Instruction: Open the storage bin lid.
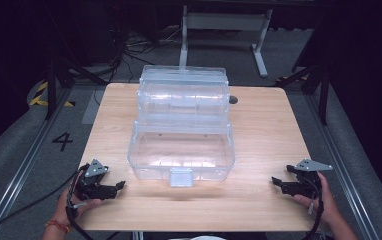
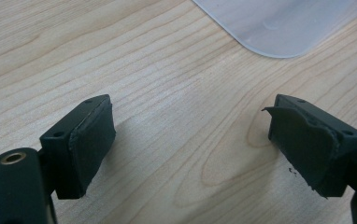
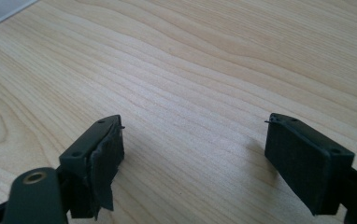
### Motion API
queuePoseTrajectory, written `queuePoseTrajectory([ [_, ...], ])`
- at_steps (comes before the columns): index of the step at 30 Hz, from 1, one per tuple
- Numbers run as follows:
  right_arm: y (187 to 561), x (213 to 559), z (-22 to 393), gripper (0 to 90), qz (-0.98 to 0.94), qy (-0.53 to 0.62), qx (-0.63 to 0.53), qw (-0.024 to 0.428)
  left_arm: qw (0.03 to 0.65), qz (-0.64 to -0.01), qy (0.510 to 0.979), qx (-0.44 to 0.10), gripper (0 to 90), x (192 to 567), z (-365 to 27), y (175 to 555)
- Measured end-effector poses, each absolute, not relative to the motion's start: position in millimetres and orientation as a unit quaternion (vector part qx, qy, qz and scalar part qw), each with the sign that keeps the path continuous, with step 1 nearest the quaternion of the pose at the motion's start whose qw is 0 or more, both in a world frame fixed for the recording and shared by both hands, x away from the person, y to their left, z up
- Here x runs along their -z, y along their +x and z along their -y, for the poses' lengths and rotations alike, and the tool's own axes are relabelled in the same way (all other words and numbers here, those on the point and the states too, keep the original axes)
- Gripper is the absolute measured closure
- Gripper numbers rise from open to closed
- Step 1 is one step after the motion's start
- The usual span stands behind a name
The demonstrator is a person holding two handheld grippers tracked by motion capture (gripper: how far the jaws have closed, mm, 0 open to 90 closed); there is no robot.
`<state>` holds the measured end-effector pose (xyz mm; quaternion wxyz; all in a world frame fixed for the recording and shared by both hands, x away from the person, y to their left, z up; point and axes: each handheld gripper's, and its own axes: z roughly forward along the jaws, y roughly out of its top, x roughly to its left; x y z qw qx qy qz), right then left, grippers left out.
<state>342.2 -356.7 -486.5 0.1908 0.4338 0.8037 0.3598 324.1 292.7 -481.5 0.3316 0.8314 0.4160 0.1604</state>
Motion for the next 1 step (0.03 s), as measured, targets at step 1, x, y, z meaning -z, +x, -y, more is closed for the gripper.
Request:
queuePoseTrajectory([
  [1, 342.2, 486.5, 356.8, 19.9, -0.804, 0.434, -0.36, 0.191, 0.332, -0.416, 0.831, -0.16, 15.0, 481.5, -292.7, 324.1],
])
